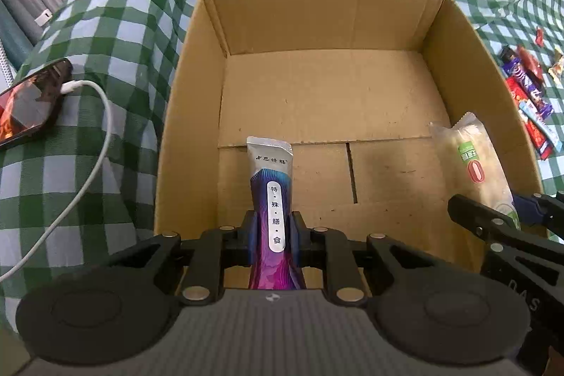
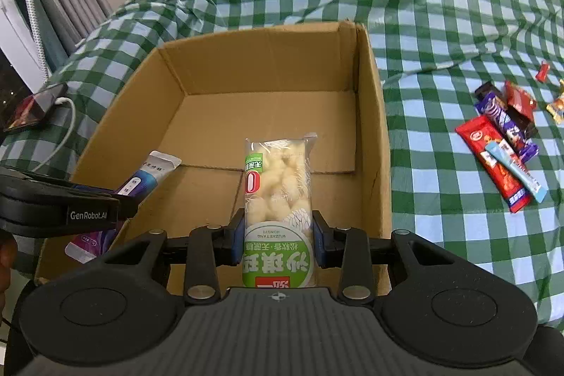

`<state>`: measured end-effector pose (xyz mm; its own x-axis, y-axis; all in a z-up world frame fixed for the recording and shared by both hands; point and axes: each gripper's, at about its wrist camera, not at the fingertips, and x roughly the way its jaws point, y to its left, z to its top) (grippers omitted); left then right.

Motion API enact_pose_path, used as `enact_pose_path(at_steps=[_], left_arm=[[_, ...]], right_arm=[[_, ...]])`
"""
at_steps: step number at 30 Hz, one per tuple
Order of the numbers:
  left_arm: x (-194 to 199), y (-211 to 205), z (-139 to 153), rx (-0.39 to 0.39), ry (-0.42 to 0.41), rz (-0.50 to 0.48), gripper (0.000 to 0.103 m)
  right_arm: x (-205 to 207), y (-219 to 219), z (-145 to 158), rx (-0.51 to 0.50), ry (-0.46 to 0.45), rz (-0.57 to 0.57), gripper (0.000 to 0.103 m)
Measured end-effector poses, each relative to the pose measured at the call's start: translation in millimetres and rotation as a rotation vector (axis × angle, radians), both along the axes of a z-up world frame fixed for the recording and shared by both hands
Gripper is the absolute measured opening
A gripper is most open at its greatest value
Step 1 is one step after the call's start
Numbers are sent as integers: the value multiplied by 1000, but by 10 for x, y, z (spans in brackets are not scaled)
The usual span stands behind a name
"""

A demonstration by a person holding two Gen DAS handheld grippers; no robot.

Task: Organize snacks
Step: 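Carry both snacks over the box and open both tools to drop them inside, then move both tools back toward the snack pile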

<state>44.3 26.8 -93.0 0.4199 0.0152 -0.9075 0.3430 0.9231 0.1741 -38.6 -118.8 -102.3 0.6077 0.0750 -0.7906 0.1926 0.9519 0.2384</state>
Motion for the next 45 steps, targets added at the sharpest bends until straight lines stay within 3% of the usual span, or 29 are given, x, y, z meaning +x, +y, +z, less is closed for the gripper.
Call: enact_pose_path(at_steps=[4, 5, 6, 7, 8, 10, 12, 16, 21, 28, 45], left_arm=[[91, -25, -73, 13, 5, 10, 25], [93, -37, -72, 20, -4, 10, 39], [97, -36, -49, 33, -19, 10, 71], [83, -40, -6, 44, -47, 14, 87], [56, -24, 56, 41, -84, 16, 103], [-32, 10, 176, 27, -122, 13, 103], [-114, 54, 242, 38, -124, 15, 103], [-344, 211, 412, 2, -108, 45, 103], [-784, 355, 609, -31, -76, 78, 103], [-1248, 466, 807, -42, -117, 89, 103], [-1982, 652, 1203, -140, -227, 98, 103]], right_arm=[[57, 1, -83, -7, 11, -5, 39], [65, 11, -79, -14, 0, 1, 41], [73, 14, -69, -12, -11, 0, 47], [85, 7, -52, -6, -19, -2, 65], [88, 1, -25, -6, -24, -11, 75], [50, -5, 65, -2, -58, -21, 87], [8, 14, 150, -12, -62, -26, 93], [-133, -20, 294, 45, -15, -53, 96], [-400, -20, 454, 163, 46, -89, 98], [-820, 143, 650, 206, 37, -106, 98], [-1625, 400, 1154, 152, -122, -73, 99]])
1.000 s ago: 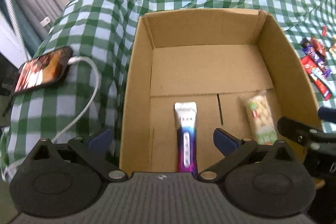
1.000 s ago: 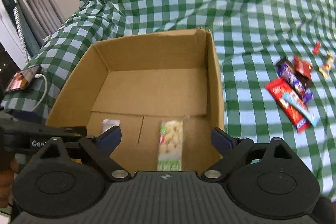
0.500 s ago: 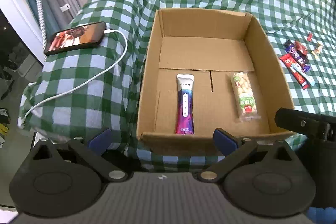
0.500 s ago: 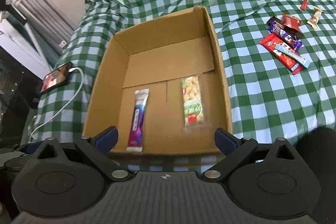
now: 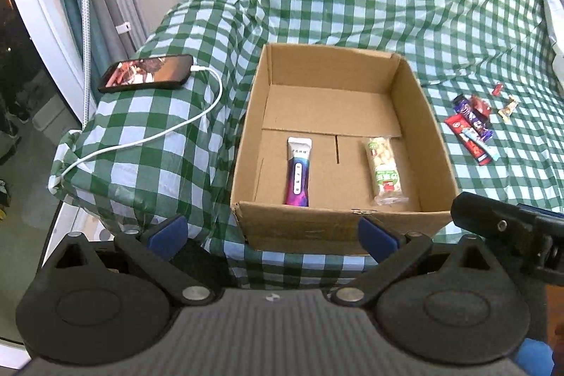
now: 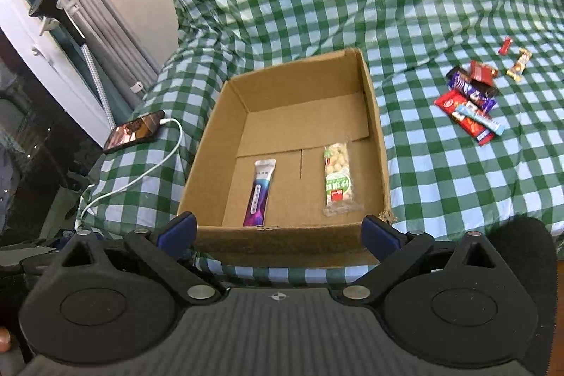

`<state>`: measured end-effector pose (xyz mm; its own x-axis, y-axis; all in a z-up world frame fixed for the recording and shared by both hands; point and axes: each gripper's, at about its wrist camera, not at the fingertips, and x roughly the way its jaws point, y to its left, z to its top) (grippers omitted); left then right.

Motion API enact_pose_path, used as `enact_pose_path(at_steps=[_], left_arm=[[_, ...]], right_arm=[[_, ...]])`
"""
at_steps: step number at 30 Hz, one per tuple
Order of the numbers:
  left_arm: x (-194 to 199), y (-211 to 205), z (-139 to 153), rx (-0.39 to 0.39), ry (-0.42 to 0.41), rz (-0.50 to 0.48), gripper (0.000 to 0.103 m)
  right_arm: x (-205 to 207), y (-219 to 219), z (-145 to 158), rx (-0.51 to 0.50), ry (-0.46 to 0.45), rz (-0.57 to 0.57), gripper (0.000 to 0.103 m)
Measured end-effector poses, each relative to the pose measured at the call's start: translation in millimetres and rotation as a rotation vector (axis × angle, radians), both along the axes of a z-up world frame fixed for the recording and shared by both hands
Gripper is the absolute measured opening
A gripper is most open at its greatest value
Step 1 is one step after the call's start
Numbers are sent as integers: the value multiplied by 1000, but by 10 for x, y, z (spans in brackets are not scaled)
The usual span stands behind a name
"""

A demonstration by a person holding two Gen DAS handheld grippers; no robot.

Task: Organize snacks
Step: 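Move both tools back toward the snack pile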

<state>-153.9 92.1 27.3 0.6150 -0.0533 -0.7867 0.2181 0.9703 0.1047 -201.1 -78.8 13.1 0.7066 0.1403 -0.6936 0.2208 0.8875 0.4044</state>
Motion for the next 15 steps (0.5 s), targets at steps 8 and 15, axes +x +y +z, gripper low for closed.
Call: enact_pose_path(at_steps=[8, 15], left_arm=[[-149, 7, 48, -9, -15, 1, 103], [-106, -88, 27, 10, -7, -5, 103]], right_arm=[[-183, 8, 72, -5, -34, -11, 100], [-240, -143, 12, 10, -36, -47, 100]])
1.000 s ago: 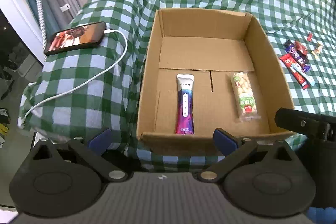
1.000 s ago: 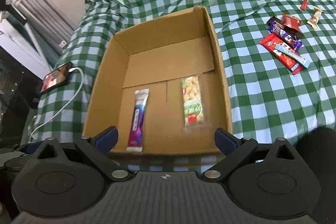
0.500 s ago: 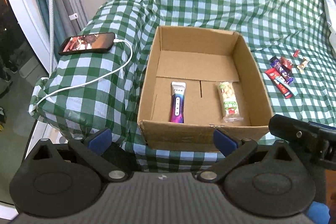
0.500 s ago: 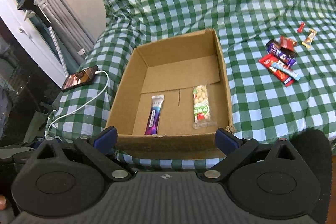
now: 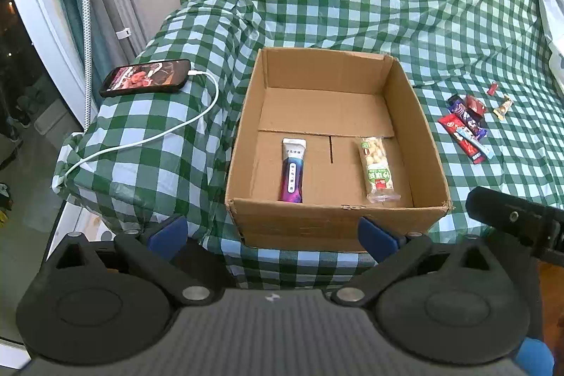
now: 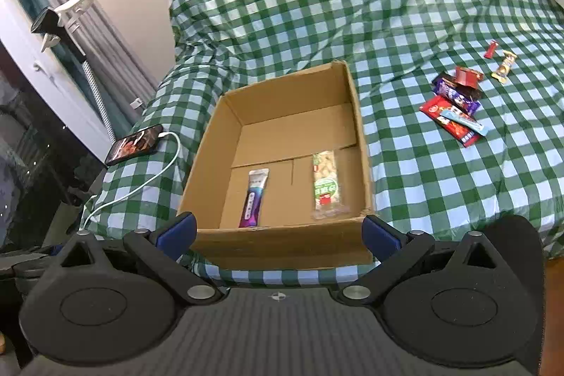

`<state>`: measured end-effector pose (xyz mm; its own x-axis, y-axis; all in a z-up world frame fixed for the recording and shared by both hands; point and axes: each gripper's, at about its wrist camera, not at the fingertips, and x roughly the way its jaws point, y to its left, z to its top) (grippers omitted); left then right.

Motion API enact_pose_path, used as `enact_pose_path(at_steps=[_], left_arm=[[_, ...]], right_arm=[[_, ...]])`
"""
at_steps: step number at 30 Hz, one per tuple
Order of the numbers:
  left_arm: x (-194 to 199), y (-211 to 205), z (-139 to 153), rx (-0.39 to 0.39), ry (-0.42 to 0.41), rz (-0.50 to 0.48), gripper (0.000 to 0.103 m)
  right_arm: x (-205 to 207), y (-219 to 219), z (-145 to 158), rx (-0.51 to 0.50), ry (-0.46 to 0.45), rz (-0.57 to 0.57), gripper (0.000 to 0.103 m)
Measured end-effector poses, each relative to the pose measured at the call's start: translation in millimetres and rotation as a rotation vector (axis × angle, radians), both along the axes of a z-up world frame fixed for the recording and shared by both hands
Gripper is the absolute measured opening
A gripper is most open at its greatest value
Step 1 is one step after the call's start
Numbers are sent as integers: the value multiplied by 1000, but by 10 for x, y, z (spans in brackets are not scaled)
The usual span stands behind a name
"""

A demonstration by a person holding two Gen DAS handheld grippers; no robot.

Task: Organize snacks
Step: 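Move both tools back toward the snack pile, then grasp the blue ice-pop stick with the right tool while the left tool grasps the red spicy strip pack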

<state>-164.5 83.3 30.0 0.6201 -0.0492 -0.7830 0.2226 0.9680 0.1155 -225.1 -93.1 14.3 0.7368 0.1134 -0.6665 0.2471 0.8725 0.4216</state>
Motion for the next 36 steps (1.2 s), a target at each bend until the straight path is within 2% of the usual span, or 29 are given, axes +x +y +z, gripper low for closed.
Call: enact_pose_path(at_steps=[4, 8, 11, 14, 16, 18, 22, 27, 29, 30, 31, 32, 34, 36], left_arm=[[95, -99, -21, 12, 16, 2, 103], [238, -220, -28, 18, 32, 8, 103], [363, -352, -37, 18, 43, 11, 103], [522, -508, -44, 16, 54, 16, 103], [625, -619, -55, 12, 63, 17, 103], [746, -740, -70, 8, 78, 14, 103], [999, -1012, -121, 12, 104, 10, 103], [1285, -1400, -207, 25, 125, -15, 103], [1372, -1564, -243, 31, 130, -33, 103], [1409, -1645, -258, 33, 130, -43, 103], [1442, -1735, -278, 36, 128, -56, 103], [1473, -1822, -299, 40, 127, -68, 103], [1537, -2012, -359, 47, 132, -94, 103], [1591, -2222, -426, 45, 146, -121, 103]], right_arm=[[27, -158, -86, 5, 3, -24, 100], [120, -460, -195, -32, -11, -80, 100], [236, -791, -318, -106, -44, -140, 100], [433, -1175, -547, -249, -69, -182, 100], [612, -1423, -752, -340, -48, -190, 100], [782, -1710, -989, -369, -11, -186, 100], [1229, -2244, -1476, -369, 97, -195, 100], [1676, -2607, -1965, -369, 185, -153, 99], [1805, -2686, -2132, -370, 211, -130, 89], [1851, -2701, -2190, -370, 217, -109, 68], [1879, -2722, -2245, -370, 226, -93, 41], [1873, -2754, -2276, -360, 225, -87, 37], [1806, -2764, -2280, -349, 192, -93, 17], [1715, -2794, -2272, -341, 178, -103, 16]])
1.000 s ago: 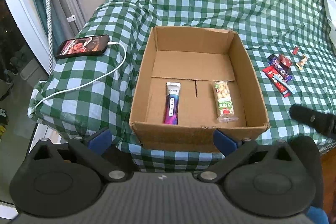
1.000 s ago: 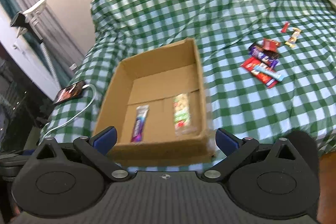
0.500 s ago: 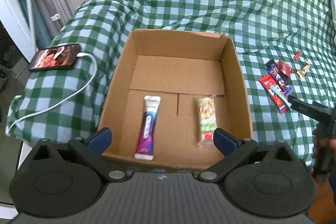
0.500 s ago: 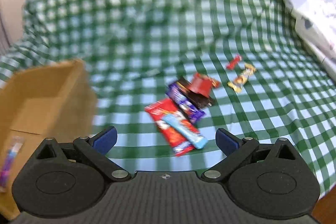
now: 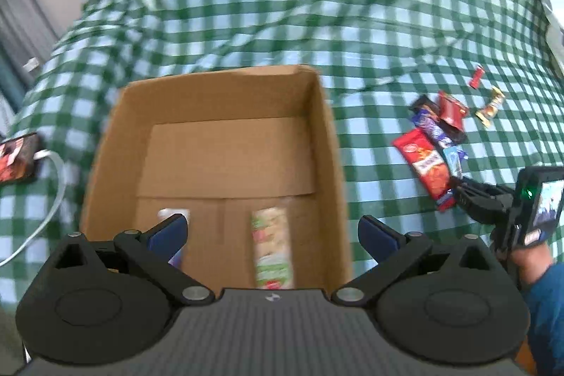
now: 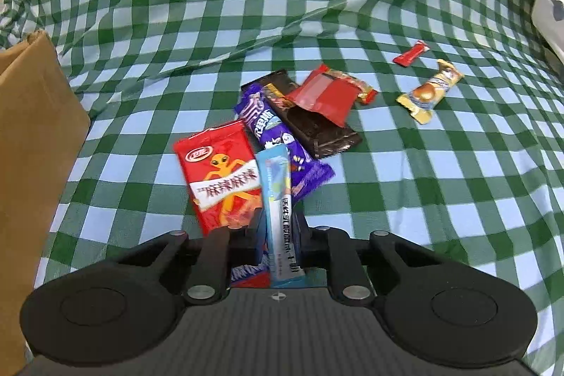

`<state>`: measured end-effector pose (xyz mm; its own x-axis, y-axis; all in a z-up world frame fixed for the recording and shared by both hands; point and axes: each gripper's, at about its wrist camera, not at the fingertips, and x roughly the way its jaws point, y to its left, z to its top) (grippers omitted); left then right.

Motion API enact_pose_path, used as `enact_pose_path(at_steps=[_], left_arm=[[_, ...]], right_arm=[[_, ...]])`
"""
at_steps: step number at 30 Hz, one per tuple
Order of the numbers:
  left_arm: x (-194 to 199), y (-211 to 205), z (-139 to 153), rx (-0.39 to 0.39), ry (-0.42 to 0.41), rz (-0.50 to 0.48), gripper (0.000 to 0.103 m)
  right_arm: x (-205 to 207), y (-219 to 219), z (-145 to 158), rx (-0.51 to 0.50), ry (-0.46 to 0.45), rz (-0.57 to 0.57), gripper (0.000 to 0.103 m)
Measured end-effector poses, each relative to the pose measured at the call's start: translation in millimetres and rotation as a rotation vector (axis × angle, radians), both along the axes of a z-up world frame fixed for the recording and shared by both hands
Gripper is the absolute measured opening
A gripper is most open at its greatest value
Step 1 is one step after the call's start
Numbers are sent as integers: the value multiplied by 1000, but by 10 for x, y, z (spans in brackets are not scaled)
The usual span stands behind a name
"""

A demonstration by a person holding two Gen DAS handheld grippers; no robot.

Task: Organize snacks
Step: 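Grasp the blue ice-pop stick with the right tool while the left tool grasps the red spicy strip pack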

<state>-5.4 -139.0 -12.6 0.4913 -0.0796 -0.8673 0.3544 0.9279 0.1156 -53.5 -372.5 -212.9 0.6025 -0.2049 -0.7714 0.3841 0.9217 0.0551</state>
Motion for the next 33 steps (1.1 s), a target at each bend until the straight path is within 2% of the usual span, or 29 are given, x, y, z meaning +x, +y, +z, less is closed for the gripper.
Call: enact_pose_path(at_steps=[2, 5, 10, 12, 14, 17, 19, 20, 22, 25, 29, 30, 31, 32, 33], left_arm=[[51, -254, -79, -18, 15, -38, 103], [144, -716, -288, -17, 25, -110, 103], [409, -1585, -922, -18, 122, -182, 103], [538, -1881, -1217, -28, 182, -192, 103], [667, -2102, -1481, -33, 221, -159, 103], [863, -2350, -1805, -35, 246, -113, 103], [993, -2446, -2043, 5, 294, -93, 103], [1037, -2452, -2120, 3, 307, -80, 103], [1018, -2444, -2109, -8, 257, -56, 103], [987, -2407, -2136, -19, 236, -73, 103], [950, -2359, -2144, -19, 235, -90, 103], [927, -2340, -2151, -16, 235, -91, 98], [896, -2315, -2122, -15, 227, -86, 92], [845, -2289, -2055, -22, 214, -91, 70], [784, -2271, -1993, -25, 202, -110, 54]], right_arm=[[-121, -104, 22, 49, -5, -39, 16], [-338, -333, 46, 70, 8, -147, 16], [-638, -773, -43, 82, 35, -294, 17], [-710, -873, -88, 98, 16, -300, 17], [-732, -912, -109, 110, 4, -287, 18], [-763, -891, -111, 109, -10, -274, 28], [-743, -864, -105, 93, -14, -265, 39], [-730, -857, -116, 80, -13, -262, 41], [-717, -845, -131, 64, -16, -255, 49], [-685, -817, -158, 45, -23, -232, 62], [-642, -776, -183, 13, -16, -221, 66], [-640, -768, -188, 5, -16, -219, 65], [-637, -753, -191, -6, -11, -215, 59], [-631, -730, -185, -34, 4, -220, 50], [-630, -729, -178, -50, 12, -225, 28]])
